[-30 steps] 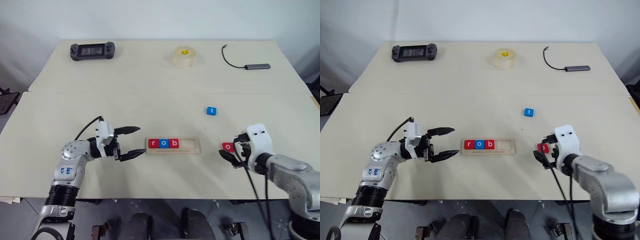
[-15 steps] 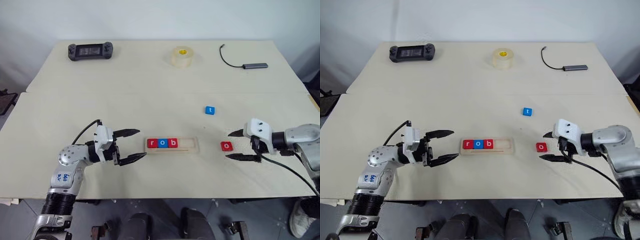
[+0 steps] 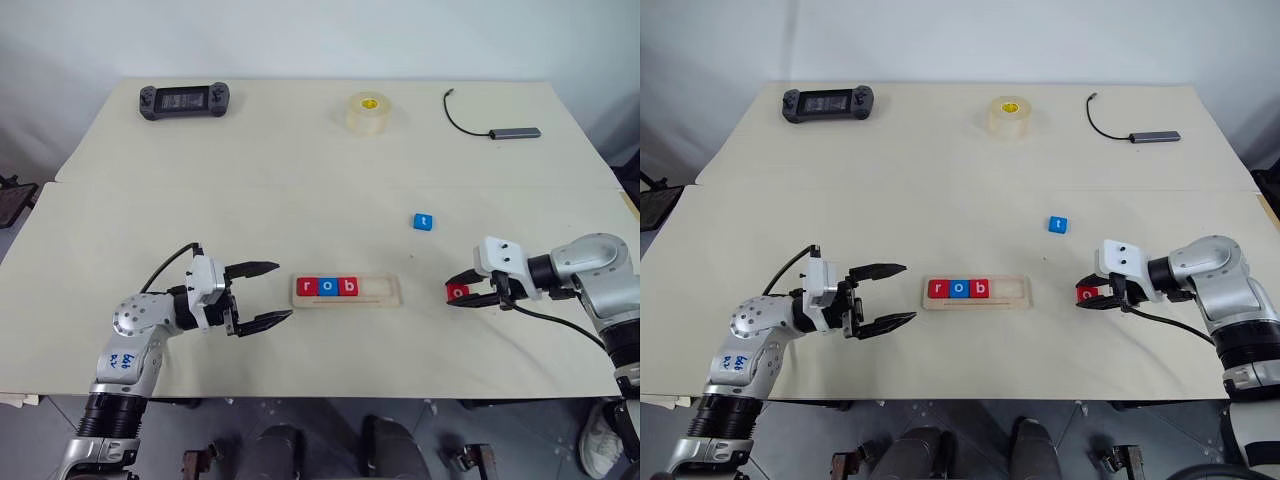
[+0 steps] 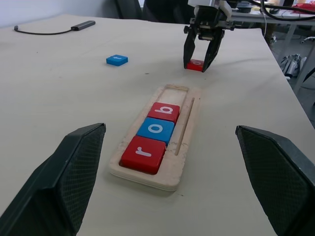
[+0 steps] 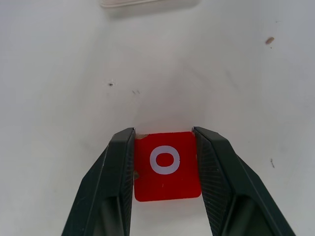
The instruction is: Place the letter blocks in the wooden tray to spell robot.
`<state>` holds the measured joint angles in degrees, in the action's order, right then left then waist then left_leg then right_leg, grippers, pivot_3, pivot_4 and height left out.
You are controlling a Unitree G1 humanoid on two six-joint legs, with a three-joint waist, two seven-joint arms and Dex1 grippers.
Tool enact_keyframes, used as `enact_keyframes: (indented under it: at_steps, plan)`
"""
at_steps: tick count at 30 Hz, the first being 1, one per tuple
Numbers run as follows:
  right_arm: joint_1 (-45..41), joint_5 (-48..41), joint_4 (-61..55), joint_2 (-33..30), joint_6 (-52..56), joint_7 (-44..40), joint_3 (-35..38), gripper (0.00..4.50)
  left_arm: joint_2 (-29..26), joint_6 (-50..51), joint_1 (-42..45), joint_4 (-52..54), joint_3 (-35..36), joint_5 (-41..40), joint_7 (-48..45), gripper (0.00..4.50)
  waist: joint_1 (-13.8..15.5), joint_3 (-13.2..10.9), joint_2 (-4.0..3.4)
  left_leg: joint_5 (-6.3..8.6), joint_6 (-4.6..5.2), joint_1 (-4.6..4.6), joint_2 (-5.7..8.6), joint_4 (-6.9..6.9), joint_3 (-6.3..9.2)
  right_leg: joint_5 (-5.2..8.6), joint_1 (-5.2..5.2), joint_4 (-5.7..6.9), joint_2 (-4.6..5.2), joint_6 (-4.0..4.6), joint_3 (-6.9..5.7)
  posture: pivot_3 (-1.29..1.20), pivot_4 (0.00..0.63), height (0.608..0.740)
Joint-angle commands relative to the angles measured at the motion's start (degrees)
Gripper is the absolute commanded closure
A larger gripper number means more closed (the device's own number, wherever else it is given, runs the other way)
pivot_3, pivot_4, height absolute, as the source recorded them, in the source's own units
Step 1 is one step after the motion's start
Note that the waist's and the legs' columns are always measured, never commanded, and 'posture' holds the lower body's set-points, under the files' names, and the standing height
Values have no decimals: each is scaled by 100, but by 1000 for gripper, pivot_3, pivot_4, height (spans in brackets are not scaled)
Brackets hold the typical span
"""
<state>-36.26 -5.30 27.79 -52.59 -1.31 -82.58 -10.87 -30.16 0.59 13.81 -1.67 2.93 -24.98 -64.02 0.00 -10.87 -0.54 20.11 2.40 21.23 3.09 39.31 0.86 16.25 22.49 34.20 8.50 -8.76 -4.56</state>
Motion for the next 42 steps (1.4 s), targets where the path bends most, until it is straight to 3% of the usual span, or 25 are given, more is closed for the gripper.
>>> enact_keyframes:
  at_steps: [1, 4, 10, 13, 18, 33, 40, 42]
  plan:
    - [-229, -8, 31, 69, -14, -41, 111, 3081, -43, -122, -54, 166, 84, -54, -29, 0, -7, 0, 0, 0, 0, 0, 0, 0, -1, 0, 0, 0, 0, 0, 1, 0, 150, 740]
    - [-404, -146, -244, 171, 315, -92, 153, 3081, -37, -166, -72, 131, 87, -50, -37, 0, -9, 0, -1, 0, -2, 0, -1, 0, -1, 0, 2, 1, -1, 0, 0, 0, 150, 740]
    - [-683, -612, -1850, 636, 2390, 39, -63, 3081, -15, -208, -58, 85, 74, -29, 1, 0, -15, -1, -4, 1, -5, 1, -6, 0, 0, 0, 6, 1, -3, 0, 1, 0, 150, 740]
    - [-755, -484, -2188, 920, 2839, 294, -259, 3081, 6, -188, -42, 103, 66, -24, 55, 0, -10, 0, -4, 2, -7, 1, -7, 0, 2, 0, 6, 2, -3, 1, 0, 0, 150, 740]
    - [-852, -167, -1983, 1456, 2796, 714, -657, 3081, 44, -132, -59, 206, 46, -14, 185, 0, 13, 0, -4, 2, -5, 6, 8, 2, 11, 0, 6, 4, 3, 1, 0, 0, 150, 740]
    - [-810, -210, -2017, 1818, 2852, 756, -783, 3081, -53, 49, -415, 707, 167, -84, 498, 0, -17, 0, -4, 2, -6, 6, 6, 1, 8, 0, 14, 17, 0, 1, 2, 0, 150, 740]
    - [-832, -185, -1999, 1721, 2771, 777, -731, 768, -52, 135, -419, 816, 168, -91, 569, 0, -20, 0, -4, 2, -6, 6, 7, 1, 9, 0, 15, 19, 0, 1, 2, 0, 150, 740]
    - [-851, -230, -2034, 1678, 2818, 760, -681, 768, -53, 148, -419, 830, 167, -93, 581, 0, -15, 0, -4, 2, -6, 6, 8, 1, 9, 0, 15, 19, 1, 1, 2, 0, 150, 740]
